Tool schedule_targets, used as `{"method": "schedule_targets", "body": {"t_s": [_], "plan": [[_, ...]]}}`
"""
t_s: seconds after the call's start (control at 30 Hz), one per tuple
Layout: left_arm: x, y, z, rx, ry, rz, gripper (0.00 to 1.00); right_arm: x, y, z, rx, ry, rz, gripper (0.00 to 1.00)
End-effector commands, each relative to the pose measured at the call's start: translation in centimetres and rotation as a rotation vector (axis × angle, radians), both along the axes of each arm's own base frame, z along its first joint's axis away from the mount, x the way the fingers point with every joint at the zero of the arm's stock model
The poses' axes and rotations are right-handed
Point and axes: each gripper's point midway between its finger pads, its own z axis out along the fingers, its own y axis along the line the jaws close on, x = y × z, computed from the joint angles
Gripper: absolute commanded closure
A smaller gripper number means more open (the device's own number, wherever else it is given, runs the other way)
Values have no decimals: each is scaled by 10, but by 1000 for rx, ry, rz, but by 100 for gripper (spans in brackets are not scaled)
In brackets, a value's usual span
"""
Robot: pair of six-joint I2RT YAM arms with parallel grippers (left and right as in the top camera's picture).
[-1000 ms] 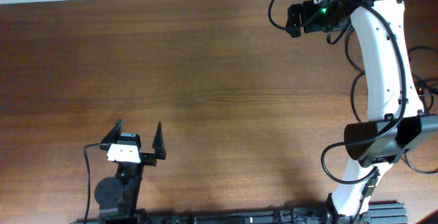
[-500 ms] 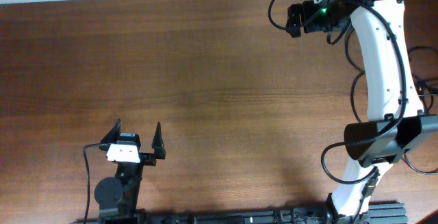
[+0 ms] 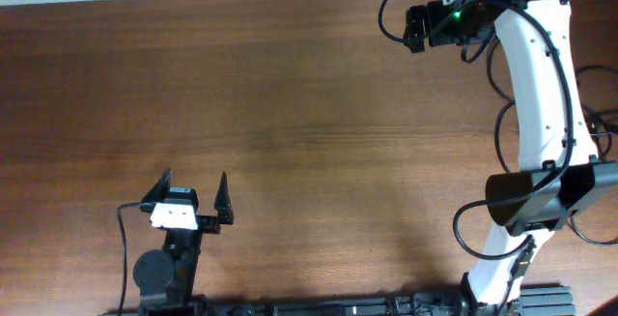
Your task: Untangle cables
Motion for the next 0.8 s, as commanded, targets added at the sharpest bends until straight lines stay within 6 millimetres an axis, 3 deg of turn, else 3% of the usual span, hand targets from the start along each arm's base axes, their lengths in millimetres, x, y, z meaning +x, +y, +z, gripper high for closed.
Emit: {"method": "schedule_targets", "body": {"t_s": [0.0, 0.57, 0.77], "plan": [[0, 4, 0, 12, -1, 19, 1, -3, -1, 10, -2, -24, -2, 2], [0, 4, 0, 12, -2, 19, 1, -3, -4, 9, -21, -24, -9, 1], [0, 4, 0, 12, -2, 19, 1, -11, -5, 31, -16, -76, -10, 1]]}}
